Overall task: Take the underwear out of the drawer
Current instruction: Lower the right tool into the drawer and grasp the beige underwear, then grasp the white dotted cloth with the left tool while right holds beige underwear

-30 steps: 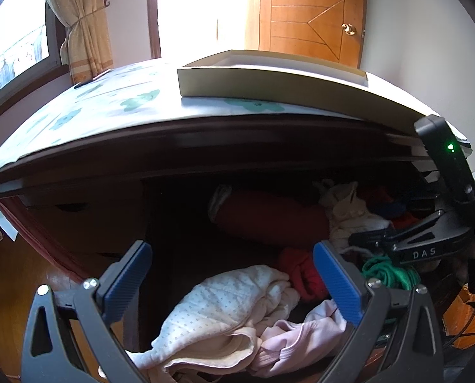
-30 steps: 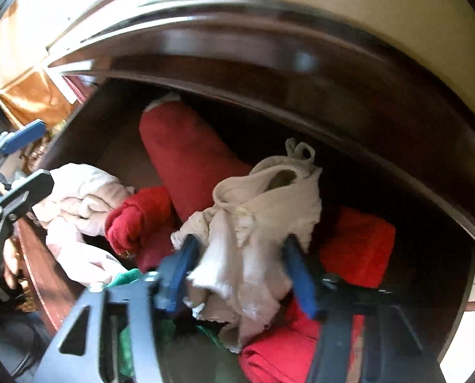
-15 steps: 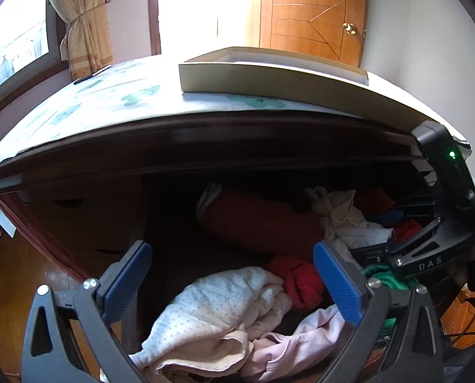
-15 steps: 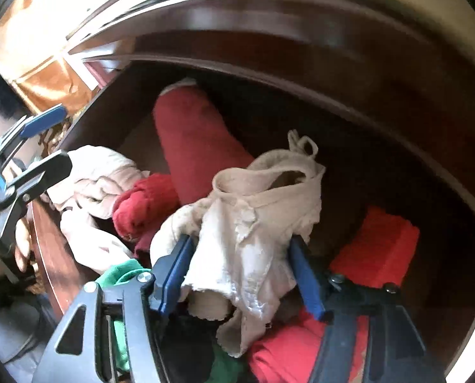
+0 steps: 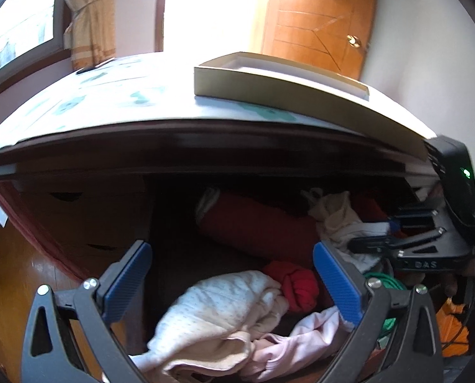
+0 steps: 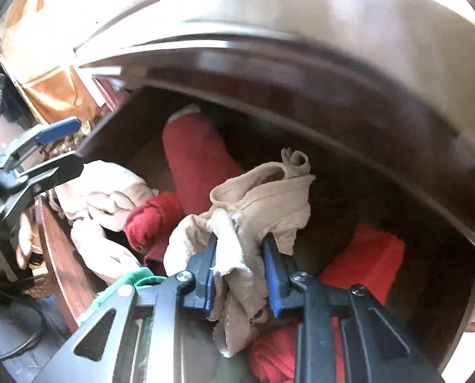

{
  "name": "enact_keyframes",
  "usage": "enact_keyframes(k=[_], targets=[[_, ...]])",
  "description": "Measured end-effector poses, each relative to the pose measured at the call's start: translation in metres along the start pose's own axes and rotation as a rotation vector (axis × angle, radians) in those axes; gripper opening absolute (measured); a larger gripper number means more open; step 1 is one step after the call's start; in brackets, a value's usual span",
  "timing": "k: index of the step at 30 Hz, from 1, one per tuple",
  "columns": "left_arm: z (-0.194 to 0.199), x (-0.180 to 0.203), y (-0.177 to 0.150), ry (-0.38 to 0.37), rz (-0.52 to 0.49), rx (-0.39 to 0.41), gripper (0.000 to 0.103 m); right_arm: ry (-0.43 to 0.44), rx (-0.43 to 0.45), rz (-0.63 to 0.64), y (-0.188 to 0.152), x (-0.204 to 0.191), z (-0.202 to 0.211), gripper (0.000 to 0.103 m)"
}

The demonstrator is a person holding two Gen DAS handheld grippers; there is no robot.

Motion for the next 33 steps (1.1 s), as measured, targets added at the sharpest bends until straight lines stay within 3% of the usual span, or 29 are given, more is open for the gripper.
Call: enact_keyframes(k=[6, 9, 11, 15, 20, 22, 23, 25, 29, 33], targets=[[-0.005, -0.003, 0.002, 0.025, -0.023, -0.02, 0.101, 0.015, 0.04, 0.004, -0.002, 0.004, 0.009, 0.026], [-0.009, -0.008, 0.005, 0.023, -0.027, -0.055, 0.095, 0.034, 0.039, -0.015, -0.002, 0.01, 0.013, 0.026], [-0.013, -0.01, 0.003, 0.021, -0.039, -0.089, 0.083, 0.041, 0.039, -0.019, -0.003, 0.011, 0.017, 0.027], [-0.024, -0.001, -0.005, 0.032, -0.122, -0.154, 0.08, 0.049, 0.024, -0.022, -0.001, 0.007, 0.014, 0.027], [-0.04, 0.018, -0.02, 0.058, -0.238, -0.234, 0.08, 0.07, -0.015, -0.046, 0.002, 0.009, 0.002, 0.033], [-0.041, 0.02, -0.021, 0.07, -0.248, -0.234, 0.079, 0.075, -0.038, -0.065, 0.002, 0.013, -0.002, 0.046], [-0.042, 0.019, -0.021, 0.071, -0.242, -0.243, 0.079, 0.074, -0.052, -0.074, 0.003, 0.014, -0.004, 0.048], [-0.043, 0.018, -0.021, 0.071, -0.238, -0.248, 0.078, 0.076, -0.078, -0.079, 0.002, 0.015, -0.009, 0.049], [-0.047, 0.015, -0.022, 0.072, -0.251, -0.28, 0.068, 0.065, -0.129, -0.096, 0.003, 0.016, -0.018, 0.051], [-0.054, 0.019, -0.025, 0.07, -0.304, -0.337, 0.067, 0.06, -0.143, -0.112, 0.003, 0.018, -0.022, 0.051]])
Point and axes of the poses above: each gripper's, at about its wrist camera, not at the fingertips, and z roughly against the way its jaws point, x to its right, y to its top, the point moved 2 cm from there along -z, roughly the way its jaws point, and after that the axes turned 7 degrees about z, right-handed, at the moved point
